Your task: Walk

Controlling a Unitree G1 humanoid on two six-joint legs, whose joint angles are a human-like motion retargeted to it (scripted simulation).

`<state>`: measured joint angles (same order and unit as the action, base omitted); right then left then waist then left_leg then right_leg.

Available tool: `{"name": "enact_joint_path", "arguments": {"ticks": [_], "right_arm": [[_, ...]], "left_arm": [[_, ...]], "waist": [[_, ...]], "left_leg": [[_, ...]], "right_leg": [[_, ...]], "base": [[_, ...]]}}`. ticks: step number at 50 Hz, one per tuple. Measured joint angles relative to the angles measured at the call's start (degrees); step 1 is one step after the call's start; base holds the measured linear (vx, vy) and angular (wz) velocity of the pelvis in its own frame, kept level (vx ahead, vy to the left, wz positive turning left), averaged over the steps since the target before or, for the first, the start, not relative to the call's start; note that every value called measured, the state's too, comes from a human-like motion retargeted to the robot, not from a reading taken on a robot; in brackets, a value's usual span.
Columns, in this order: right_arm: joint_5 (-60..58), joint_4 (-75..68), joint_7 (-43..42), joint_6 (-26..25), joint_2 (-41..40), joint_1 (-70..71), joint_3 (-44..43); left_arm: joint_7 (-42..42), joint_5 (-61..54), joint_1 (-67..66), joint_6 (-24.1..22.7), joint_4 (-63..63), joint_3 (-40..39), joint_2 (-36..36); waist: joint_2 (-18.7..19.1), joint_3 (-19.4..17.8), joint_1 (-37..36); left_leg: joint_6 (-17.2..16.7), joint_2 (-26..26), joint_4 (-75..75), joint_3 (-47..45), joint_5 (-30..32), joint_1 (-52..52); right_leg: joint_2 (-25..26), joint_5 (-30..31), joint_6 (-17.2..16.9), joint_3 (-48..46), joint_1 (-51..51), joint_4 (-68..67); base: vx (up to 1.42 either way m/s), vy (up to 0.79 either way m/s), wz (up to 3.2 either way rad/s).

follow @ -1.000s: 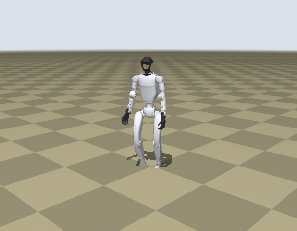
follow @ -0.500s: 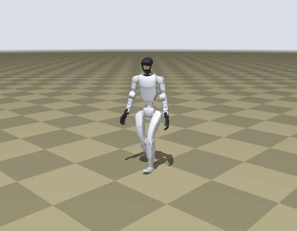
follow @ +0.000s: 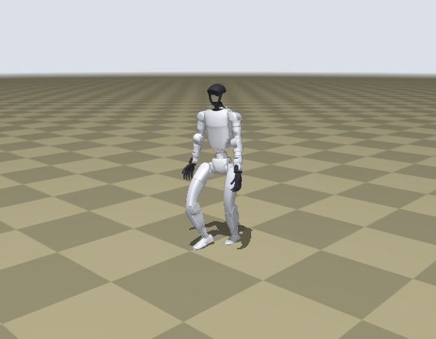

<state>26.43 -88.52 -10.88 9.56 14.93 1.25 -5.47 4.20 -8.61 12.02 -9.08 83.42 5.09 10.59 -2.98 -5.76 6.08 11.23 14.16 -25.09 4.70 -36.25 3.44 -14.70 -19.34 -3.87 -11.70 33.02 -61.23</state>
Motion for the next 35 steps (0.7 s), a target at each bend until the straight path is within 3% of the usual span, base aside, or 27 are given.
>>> {"name": "enact_joint_path", "arguments": {"ticks": [5, 9, 12, 14, 17, 22, 28, 32, 35], "right_arm": [[1.5, -0.3, 0.1, -0.3, -0.4, -1.4, -1.9], [0.3, 0.2, 0.9, -0.3, -1.4, -2.8, -1.2], [-1.1, 1.4, 1.9, -0.3, -1.5, -3.0, 0.8], [-1.6, 2.7, 2.1, -0.2, -1.2, -3.0, 1.7], [-2.5, 4.9, 1.9, -0.3, -0.3, -1.7, 2.5], [-2.7, 8.5, 1.6, 0.5, 0.7, 0.1, 4.1], [0.7, 9.6, 3.3, 0.2, 0.5, 0.4, 6.8], [1.3, 9.3, 4.1, -0.1, -0.5, -1.6, 7.3], [0.9, 8.8, 5.5, -0.6, -1.1, -1.4, 7.4]], "left_arm": [[-0.8, -0.4, 2.3, -1.0, 0.3, -0.2, -0.2], [-2.8, -2.5, 0.4, -0.6, 1.8, -2.2, -0.8], [-5.3, -3.6, -0.9, -0.2, 3.0, -3.2, -0.6], [-6.0, -3.7, -1.5, 0.1, 2.6, -3.0, -0.6], [-5.8, -3.5, -0.9, 0.7, 1.3, -2.6, -0.3], [-4.9, -4.2, -0.9, 0.5, 0.8, -2.2, -0.3], [-5.5, -7.6, -0.8, 0.2, 2.6, -0.8, -1.3], [-5.0, -9.1, -2.6, 0.2, 2.4, -0.6, -2.1], [-4.7, -9.6, -2.5, 0.9, 2.6, -1.5, -1.0]], "waist": [[3.8, 1.1, 0.2], [4.7, 2.6, 0.0], [8.1, 2.2, -0.1], [9.5, 1.5, -1.1], [9.9, 0.1, -3.0], [7.2, -1.8, -5.4], [1.0, -0.4, -2.8], [-2.1, 0.8, -0.6], [-4.8, 1.1, 0.7]], "left_leg": [[-2.6, -5.1, -3.4, -4.2, -2.3, 2.8], [-6.7, -8.9, -17.3, -5.2, 2.1, 1.6], [-10.1, -17.2, -35.2, -5.8, 8.6, -3.4], [-10.0, -22.0, -45.2, -6.4, 10.7, -8.0], [-7.8, -24.9, -51.8, -5.5, 7.7, -15.4], [-6.3, -18.1, -36.3, -4.1, 2.5, -22.1], [-9.4, -1.9, -4.4, 0.1, 15.6, -20.8], [-6.4, 4.6, -12.0, 1.4, 14.3, -21.9], [-2.8, 7.2, -18.6, 0.4, 8.7, -21.4]], "right_leg": [[7.6, 7.4, -4.3, -0.8, -0.2, 19.5], [11.3, 6.7, -1.4, 0.5, -3.6, 16.4], [17.8, 4.8, 2.1, -0.8, -10.6, 19.7], [21.0, 3.1, 3.9, -0.9, -14.9, 21.7], [24.5, 2.7, 4.8, 0.8, -22.6, 28.0], [23.8, 1.8, 3.4, 5.9, -33.0, 31.6], [17.7, 3.7, -2.1, 12.6, -35.3, 22.7], [16.6, 5.7, -6.1, 16.8, -34.3, 8.0], [15.5, 13.8, -11.1, 18.9, -30.9, -5.3]], "base": [[0.69, -0.13, -0.17], [0.69, -0.18, -0.26], [0.67, -0.19, -0.23], [0.68, -0.18, -0.27], [0.72, -0.16, -0.32], [0.74, -0.1, -0.47], [0.68, -0.04, -0.15], [0.65, -0.04, -0.12], [0.66, -0.08, -0.4]]}}
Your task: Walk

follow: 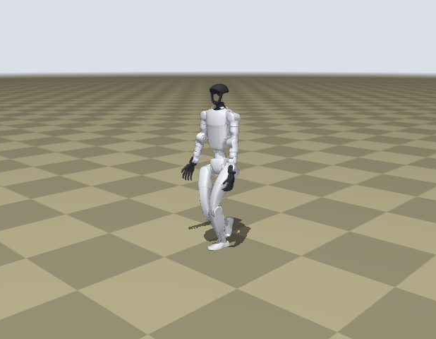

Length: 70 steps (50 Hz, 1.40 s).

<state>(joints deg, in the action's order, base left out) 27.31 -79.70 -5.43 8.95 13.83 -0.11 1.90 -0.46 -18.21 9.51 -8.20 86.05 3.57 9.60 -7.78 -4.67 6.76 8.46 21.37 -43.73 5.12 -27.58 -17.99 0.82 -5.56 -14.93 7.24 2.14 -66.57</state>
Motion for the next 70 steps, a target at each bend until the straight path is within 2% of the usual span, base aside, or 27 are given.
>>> {"name": "enact_joint_path", "arguments": {"ticks": [2, 3, 5, 8, 10, 15, 18, 20, 25, 27, 28, 31, 33, 35, 38, 40, 43, 48, 53, 55, 57, 60, 63, 65, 70], "right_arm": [[-0.9, -0.1, 0.5, -0.1, -0.7, 1.3, 0.0], [-1.4, 0.1, 0.5, 0.0, -1.0, 1.8, 0.0], [-2.0, 0.6, 0.4, 0.1, -1.2, 2.9, 0.3], [-1.9, 1.3, -0.2, 0.6, -1.1, 3.5, 1.2], [-1.4, 1.4, -0.8, 1.1, -0.8, 3.4, 1.7], [1.3, 0.7, -2.9, 2.0, -0.1, 2.8, 1.7], [3.9, -0.9, -3.7, 2.1, 0.0, 3.1, 0.6], [5.4, -2.0, -4.3, 2.2, 0.0, 3.6, -0.4], [5.6, -4.1, -5.8, 1.6, -1.2, 3.5, -3.1], [4.2, -4.7, -6.2, 1.2, -1.7, 3.8, -4.2], [3.4, -4.8, -6.3, 0.9, -2.1, 4.0, -4.3], [0.4, -4.2, -5.2, 0.3, -2.6, 4.6, -2.8], [-0.9, -2.8, -4.1, 0.3, -2.7, 4.4, -1.6], [-1.9, -1.1, -3.2, 0.2, -2.3, 4.5, -0.9], [-3.6, 1.3, -2.5, 0.2, -1.5, 5.2, -0.3], [-4.5, 2.8, -2.2, 0.1, -1.1, 5.9, -0.2], [-4.6, 4.6, -1.3, 0.1, -0.6, 6.6, 0.0], [-2.7, 5.8, -0.3, -0.1, 0.1, 7.4, -0.7], [-1.4, 5.0, -0.8, -0.3, 0.5, 6.9, -2.3], [-1.0, 3.8, -0.8, -0.5, 1.0, 7.7, -3.3], [-0.7, 3.2, -0.8, -0.5, 0.8, 7.2, -3.6], [0.1, 1.5, 0.1, -0.6, 0.6, 8.2, -4.3], [0.8, 0.7, 0.4, -0.5, -0.2, 8.5, -4.3], [1.2, 0.6, 0.2, -0.1, -0.9, 8.1, -4.0], [3.4, 0.9, -1.3, 1.1, -2.5, 8.1, -3.3]], "left_arm": [[0.4, 0.3, 1.0, 0.3, 0.4, -0.6, 0.8], [0.6, 0.5, 1.3, 0.4, 0.5, -0.7, 0.9], [0.8, 0.7, 2.1, 0.4, 0.7, -0.7, 0.7], [1.0, 0.8, 2.4, -0.1, 0.2, 0.2, 0.1], [1.1, 1.0, 2.0, -0.6, -0.6, 1.0, -0.1], [0.8, 2.0, 0.6, -1.8, -1.9, 3.5, -0.4], [0.9, 2.8, 0.4, -2.3, -1.4, 5.4, -0.1], [1.1, 3.5, 0.7, -2.6, -1.1, 6.1, 0.4], [2.9, 4.4, 1.0, -2.3, -1.0, 4.6, 0.8], [4.1, 4.0, 1.2, -1.8, -0.9, 2.5, 0.5], [4.4, 3.6, 1.0, -1.5, -0.8, 1.5, 0.2], [3.8, 3.0, 0.9, -0.9, -0.4, -0.4, -0.3], [3.0, 3.4, 0.7, -0.7, -0.9, -0.4, -0.2], [2.4, 3.9, 1.0, -0.5, -1.6, -0.1, 0.1], [2.6, 4.4, 2.2, -0.1, -2.3, -0.1, 0.5], [2.7, 4.2, 3.0, 0.1, -2.1, -0.5, 0.4], [2.0, 3.1, 3.8, 0.2, -0.5, -1.0, -0.4], [0.6, 1.6, 4.0, 0.6, 2.6, -1.3, -1.7], [0.0, 1.4, 2.7, 0.7, 2.8, -1.2, -2.7], [-0.6, 1.6, 3.1, 0.7, 2.7, -1.1, -2.7], [-0.9, 2.0, 2.4, 0.7, 2.4, -0.5, -2.9], [-1.4, 3.0, 3.1, 0.9, 2.1, 0.8, -2.6], [-0.9, 3.9, 3.4, 0.7, 1.6, 2.1, -2.4], [-0.2, 4.0, 3.1, 0.5, 1.2, 2.8, -2.5], [2.1, 2.6, 4.5, -0.8, 0.1, 3.5, -2.1]], "waist": [[-0.2, -0.3, 0.6], [-0.1, -0.5, 1.0], [1.0, -0.7, 1.6], [3.3, -0.9, 2.2], [5.0, -0.9, 2.2], [7.9, -0.3, 2.8], [8.8, -0.2, 2.7], [9.1, -0.1, 2.4], [7.3, 0.4, 1.4], [7.2, 0.0, 1.2], [7.4, -0.3, 1.1], [10.4, -2.5, 1.0], [12.5, -3.0, 0.3], [13.6, -3.5, -0.7], [13.8, -4.8, -2.3], [13.5, -5.8, -3.0], [12.7, -6.9, -3.3], [10.9, -7.4, -1.9], [10.7, -7.2, -0.3], [7.8, -6.8, -0.1], [6.7, -7.2, 0.7], [3.0, -6.0, 1.7], [1.9, -5.5, 3.0], [1.1, -5.5, 3.9], [4.0, -3.8, 5.2]], "left_leg": [[0.8, -1.4, -3.0, -0.8, -2.6, 0.4], [1.0, -2.1, -4.2, -1.2, -3.6, 0.7], [0.2, -4.7, -4.4, -2.2, -3.6, 2.0], [-3.7, -8.1, -3.0, -2.3, 0.6, 4.3], [-6.9, -10.4, -1.9, -2.1, 5.0, 5.5], [-10.2, -14.2, 3.6, -4.4, 9.7, 6.9], [-9.4, -15.3, 9.2, -5.9, 8.8, 9.7], [-7.6, -16.0, 13.4, -7.2, 6.0, 12.9], [-2.1, -14.3, 10.2, -7.4, -9.6, 18.7], [-2.2, -15.0, 7.0, -7.8, -12.0, 21.1], [-3.0, -15.7, 4.2, -7.8, -11.1, 21.6], [-6.8, -22.5, -10.8, -8.2, -2.6, 19.4], [-7.6, -27.7, -22.1, -8.4, 1.7, 14.9], [-6.2, -31.8, -30.3, -8.6, 1.5, 10.0], [-3.1, -33.8, -34.1, -7.7, -3.9, 4.4], [-1.9, -33.1, -31.8, -6.6, -7.2, 2.0], [-2.1, -29.3, -21.6, -4.5, -9.0, 0.9], [-4.3, -21.5, -2.6, -0.2, -4.9, 4.9], [-3.9, -20.1, 0.1, -0.9, -5.4, 8.6], [-2.9, -16.4, 6.7, -2.8, -3.0, 12.2], [-2.4, -14.9, 6.1, -3.8, -3.6, 13.3], [-1.4, -9.9, 13.4, -5.4, -0.7, 15.5], [-1.6, -8.4, 17.3, -6.5, 0.6, 16.7], [-2.0, -7.7, 17.6, -7.6, 0.7, 17.2], [-3.9, -11.6, 25.6, -9.7, 3.6, 19.9]], "right_leg": [[-0.3, 3.1, 0.1, -0.6, 3.9, -5.5], [-1.2, 2.8, 0.3, -0.8, 6.0, -7.1], [-3.5, -0.1, 3.3, -2.8, 10.6, -7.6], [-5.3, -5.7, 7.5, -6.4, 15.9, -2.1], [-5.0, -7.1, 9.3, -8.6, 18.2, 2.5], [-4.7, -3.1, 9.2, -12.9, 24.1, 9.1], [-4.6, -1.2, 8.0, -14.9, 27.5, 15.2], [-4.5, -0.8, 7.3, -16.1, 29.2, 20.4], [-5.8, -2.7, 6.3, -16.4, 34.1, 20.4], [-5.3, -5.8, 8.1, -16.4, 33.1, 16.5], [-4.4, -7.6, 9.2, -16.2, 32.0, 15.2], [1.6, -9.0, 11.9, -17.5, 24.5, 19.4], [6.0, -8.6, 13.3, -17.8, 19.8, 24.5], [9.4, -8.0, 13.8, -17.2, 15.1, 30.0], [12.2, -7.6, 13.7, -14.4, 7.6, 37.2], [13.0, -7.6, 13.4, -12.1, 2.7, 41.0], [12.5, -7.7, 12.6, -8.4, -3.1, 44.8], [9.8, -9.1, 11.3, -3.6, -9.4, 46.9], [9.0, -13.4, 10.2, -2.0, -8.7, 38.9], [5.0, -15.9, 8.5, -1.6, -5.9, 31.7], [3.4, -16.3, 6.6, -2.0, -3.6, 24.1], [-2.9, -12.9, 2.5, -3.0, 5.2, 8.3], [-8.2, -9.5, 2.1, -6.0, 12.7, -1.9], [-11.6, -10.3, 2.8, -7.6, 16.5, -4.6], [-12.4, -9.4, 4.3, -11.9, 24.3, 8.5]], "base": [[0.64, -0.08, -0.53], [0.63, -0.04, -0.5], [0.62, -0.04, -0.56], [0.62, -0.08, -0.63], [0.62, -0.1, -0.58], [0.62, -0.1, -0.42], [0.64, -0.09, -0.58], [0.64, -0.08, -0.73], [0.61, -0.08, -0.62], [0.62, -0.09, -0.42], [0.59, -0.1, -0.42], [0.54, -0.11, -0.47], [0.5, -0.09, -0.55], [0.51, -0.07, -0.54], [0.51, -0.04, -0.62], [0.49, 0.0, -0.7], [0.46, 0.02, -0.77], [0.39, 0.05, -0.7], [0.3, 0.09, -0.48], [0.28, 0.1, -0.4], [0.22, 0.08, -0.28], [0.21, 0.06, -0.3], [0.21, 0.04, -0.35], [0.23, 0.02, -0.36], [0.28, -0.01, -0.47]]}}
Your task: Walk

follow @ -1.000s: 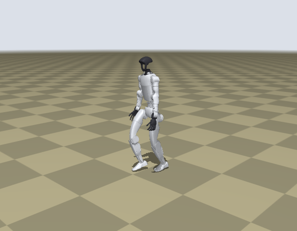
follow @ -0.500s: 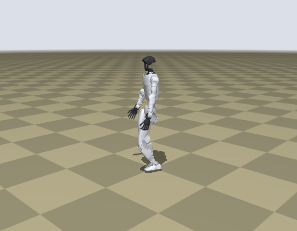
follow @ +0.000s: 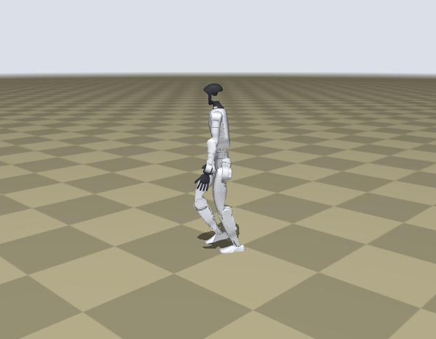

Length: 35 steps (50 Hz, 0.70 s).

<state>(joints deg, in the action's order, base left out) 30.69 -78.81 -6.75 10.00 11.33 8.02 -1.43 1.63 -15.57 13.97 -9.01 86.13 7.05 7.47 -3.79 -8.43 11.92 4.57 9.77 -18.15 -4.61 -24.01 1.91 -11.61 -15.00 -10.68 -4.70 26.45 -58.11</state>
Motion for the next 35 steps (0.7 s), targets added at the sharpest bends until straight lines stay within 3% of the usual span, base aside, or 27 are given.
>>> {"name": "enact_joint_path", "arguments": {"ticks": [3, 8, 10, 12, 15, 17, 22, 27, 31, 35], "right_arm": [[0.6, 0.0, -1.3, 0.2, -0.7, -0.5, -0.6], [1.0, -0.9, -2.8, 0.5, -1.1, -2.1, -2.3], [0.8, -1.7, -3.1, 0.6, -1.0, -1.7, -2.9], [0.4, -1.5, -3.1, 0.8, -1.1, -2.4, -2.6], [-1.0, -0.2, -2.6, 1.0, -1.0, -2.9, -1.8], [-2.4, 1.2, -2.2, 0.6, -0.7, -2.2, -1.4], [-5.4, 4.0, -1.3, 0.5, -1.1, -1.0, 0.6], [-7.1, 3.3, -0.2, -0.6, -2.3, 1.2, 2.0], [-7.0, 1.5, 0.9, -1.6, -3.3, 1.2, 3.3], [-5.3, -1.8, 3.9, -3.2, -3.3, 1.0, 3.7]], "left_arm": [[0.9, -1.0, 0.5, -1.4, -0.9, 0.1, 0.4], [2.0, -2.7, -0.3, -2.8, -2.1, -2.1, 0.7], [1.9, -3.8, -0.1, -2.8, -2.1, -3.7, 1.0], [1.9, -4.4, -1.0, -2.9, -2.5, -4.7, 0.8], [1.5, -4.9, -2.0, -2.6, -3.3, -5.7, 0.7], [1.1, -4.9, -1.8, -2.0, -3.5, -6.3, 0.5], [0.6, -4.1, -3.3, -1.4, -2.8, -6.2, -0.6], [-0.6, -1.9, -3.6, -0.4, -1.4, -4.0, -0.9], [-2.1, -2.1, -5.2, 0.6, -1.3, -3.1, -1.3], [-4.9, -6.3, -6.7, 1.6, -1.7, -2.7, -0.7]], "waist": [[2.1, 0.8, -0.8], [2.3, 1.5, -2.1], [6.6, 0.9, -3.7], [7.9, 0.3, -4.9], [10.3, -0.9, -7.0], [12.7, -1.4, -8.6], [11.3, -2.6, -11.0], [5.9, -1.9, -11.9], [4.9, -0.7, -13.2], [0.3, 0.0, -13.9]], "left_leg": [[-0.6, -3.3, 0.1, -2.0, -1.0, 0.1], [-1.7, -5.8, -10.5, -4.8, -3.3, -2.6], [-3.8, -12.6, -23.6, -3.9, -4.8, -7.5], [-4.3, -16.0, -35.1, -3.5, -2.9, -11.2], [-2.9, -21.8, -51.9, -1.9, -1.0, -18.1], [-2.1, -24.4, -57.1, 1.3, -1.9, -23.6], [-1.8, -20.0, -49.0, 4.2, -4.7, -31.7], [-5.3, -10.9, -23.3, 5.5, 2.3, -34.9], [-6.2, -10.4, -22.7, 5.9, 6.6, -36.1], [-6.0, -6.5, -20.8, 1.9, 13.1, -30.0]], "right_leg": [[3.1, 3.4, -0.6, -1.1, 0.0, 13.0], [4.6, 3.2, -0.1, -1.4, -1.8, 17.4], [11.3, 5.3, 1.3, -3.1, -6.4, 25.0], [14.3, 3.8, 2.5, -2.6, -8.0, 24.9], [19.9, 2.4, 4.2, -1.5, -11.6, 27.2], [24.7, 6.0, 4.7, 0.3, -17.3, 37.0], [25.6, 4.6, 4.1, 5.1, -24.3, 41.5], [20.1, 0.6, 3.1, 6.2, -28.5, 42.4], [18.8, -2.6, 5.0, 2.1, -28.7, 34.5], [10.5, 1.4, 3.8, -2.1, -25.5, 17.3]], "base": [[0.31, -0.06, -0.71], [0.34, -0.11, -0.72], [0.38, -0.14, -1.09], [0.38, -0.14, -1.1], [0.42, -0.14, -1.07], [0.48, -0.12, -1.21], [0.57, -0.09, -1.05], [0.64, -0.08, -0.64], [0.66, -0.04, -0.78], [0.66, 0.03, -0.51]]}}
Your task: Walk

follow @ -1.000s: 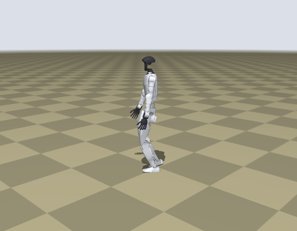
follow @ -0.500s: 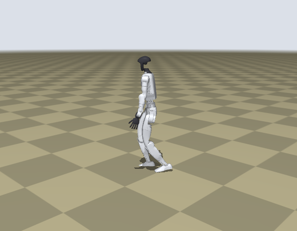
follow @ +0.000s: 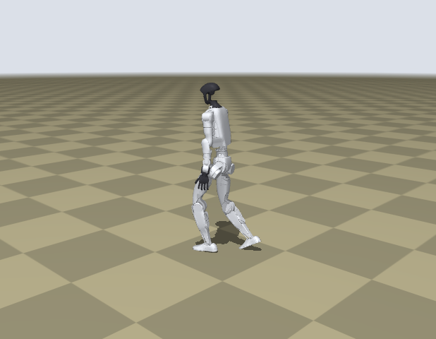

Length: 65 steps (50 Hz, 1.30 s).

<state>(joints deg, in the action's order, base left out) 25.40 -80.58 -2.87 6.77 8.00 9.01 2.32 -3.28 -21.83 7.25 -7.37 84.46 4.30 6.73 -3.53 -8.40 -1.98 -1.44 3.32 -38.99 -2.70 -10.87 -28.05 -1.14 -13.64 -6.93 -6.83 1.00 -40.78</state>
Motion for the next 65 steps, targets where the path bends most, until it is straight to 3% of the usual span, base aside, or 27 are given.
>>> {"name": "enact_joint_path", "arguments": {"ticks": [3, 5, 7, 10, 14, 18, 22, 26, 30, 36, 43, 48, 54, 65], "right_arm": [[1.5, -1.2, 1.7, -0.9, 0.8, -0.2, 0.2], [2.7, -1.4, 1.9, -1.1, 1.0, -0.8, -0.2], [4.2, -1.8, 2.4, -1.5, 2.0, 0.2, -0.6], [4.5, -1.0, 1.9, -1.1, 2.0, -0.4, -1.1], [3.6, 0.1, -0.1, -0.8, 2.0, 0.0, -0.9], [3.3, 0.9, -1.4, -1.3, 1.4, -0.8, -0.2], [1.7, 1.3, -2.2, -1.8, 0.7, -2.3, 0.4], [-0.2, 1.0, -3.1, -2.4, 0.2, -2.8, 1.0], [-0.2, 1.1, -3.1, -1.9, 0.4, -2.4, 2.2], [0.5, 3.0, -3.2, -1.3, 0.7, -0.5, 2.7], [-0.8, 6.3, -1.0, -1.5, 0.2, 0.3, 3.3], [-2.2, 8.4, 1.5, -2.3, 0.5, -0.5, 3.7], [-2.1, 7.3, 3.0, -3.1, 0.9, -1.1, 2.9], [-3.1, 0.7, 2.9, -4.9, 1.2, -1.2, 0.4]], "left_arm": [[-0.8, -2.5, -0.7, 0.4, -0.2, -0.4, 0.0], [-0.4, -3.0, -1.4, 0.5, -0.3, -0.1, -0.1], [0.2, -3.2, -0.5, 1.0, 0.0, -0.1, 0.1], [1.5, -2.6, -0.7, 1.1, -0.1, 0.6, 0.2], [3.2, -1.5, 2.4, 1.0, -0.4, 0.0, 0.3], [3.7, -1.2, 5.2, 0.2, -0.3, 1.1, 0.4], [3.8, -0.5, 6.5, -0.1, -1.3, 2.2, -0.1], [2.8, -0.6, 6.7, 0.0, -1.8, 3.3, -1.2], [0.9, -0.9, 6.3, 0.1, -1.5, 4.9, -2.1], [1.1, -2.1, 6.4, 0.5, -0.7, 4.4, -2.3], [2.9, -2.5, 5.6, 0.5, -1.8, 1.4, -1.1], [3.6, -2.8, 4.1, 0.5, -3.7, -0.1, 0.1], [3.5, -3.7, 2.1, 1.0, -4.8, -1.1, 0.2], [1.1, -4.2, -0.4, 2.5, -3.7, 0.1, -1.2]], "waist": [[-3.7, 0.1, 1.5], [-5.0, 0.5, 3.0], [-6.5, -0.3, 4.4], [-7.8, -0.1, 7.2], [-5.2, -1.9, 9.9], [-0.9, -2.6, 11.2], [-0.3, -2.7, 11.7], [2.3, -3.4, 11.7], [6.7, -3.9, 11.7], [10.6, -4.1, 9.2], [10.8, -6.1, 6.1], [8.9, -6.7, 4.3], [6.6, -7.1, 3.4], [5.3, -7.5, 4.1]], "left_leg": [[0.2, 4.6, 4.7, -3.5, 5.6, 6.5], [1.2, 6.6, 4.5, -4.7, 4.7, 9.4], [2.3, 9.6, 13.2, -4.8, 5.2, 17.5], [4.3, 12.0, 13.6, -4.5, -1.3, 22.5], [4.3, 10.6, 23.1, -3.1, -3.1, 33.9], [4.3, 6.6, 26.9, -2.9, -4.8, 40.6], [5.2, 7.0, 22.7, -2.8, -9.3, 43.4], [3.2, 4.8, 10.6, -2.8, -9.5, 41.7], [2.9, -1.7, -4.5, -5.4, -13.1, 34.8], [2.9, -7.0, -9.8, -5.9, -19.3, 28.0], [1.4, -8.5, -9.0, -2.1, -20.3, 24.0], [0.8, -7.1, -4.3, 2.4, -18.0, 22.3], [-0.3, -4.5, 3.4, 9.2, -12.9, 23.5], [0.7, -2.3, 5.7, 10.0, -14.6, 29.2]], "right_leg": [[-7.8, 5.8, -1.1, -1.4, 4.8, -14.7], [-11.6, 7.3, -0.9, -2.4, 7.7, -22.6], [-15.3, 6.0, -0.1, -1.5, 10.3, -27.6], [-19.1, 0.2, 1.9, -1.2, 15.0, -31.6], [-15.0, -1.7, 1.9, 0.0, 20.2, -22.3], [-5.2, 5.8, -2.6, 2.5, 22.1, -2.4], [-3.1, 8.7, -4.2, 5.6, 22.7, -0.6], [-1.9, 7.8, -3.0, 4.7, 19.3, -4.0], [1.5, 8.2, -2.9, 2.2, 14.1, -1.1], [5.5, 7.2, -2.7, 0.1, 6.2, 9.2], [7.6, 6.7, -2.8, 1.9, -1.2, 18.3], [6.8, 7.8, -3.3, 5.0, -4.7, 23.3], [5.7, 6.2, -3.0, 9.0, -6.7, 24.5], [4.9, -1.3, -2.4, 15.2, -7.4, 18.6]], "base": [[0.59, 0.09, -0.13], [0.57, 0.12, -0.06], [0.58, 0.13, -0.25], [0.56, 0.13, -0.14], [0.55, 0.11, -0.17], [0.5, 0.08, -0.2], [0.44, 0.04, -0.18], [0.43, 0.01, -0.2], [0.36, 0.01, -0.22], [0.32, 0.01, -0.46], [0.26, 0.0, -0.51], [0.22, 0.0, -0.61], [0.21, 0.03, -0.71], [0.16, 0.1, -0.7]]}}
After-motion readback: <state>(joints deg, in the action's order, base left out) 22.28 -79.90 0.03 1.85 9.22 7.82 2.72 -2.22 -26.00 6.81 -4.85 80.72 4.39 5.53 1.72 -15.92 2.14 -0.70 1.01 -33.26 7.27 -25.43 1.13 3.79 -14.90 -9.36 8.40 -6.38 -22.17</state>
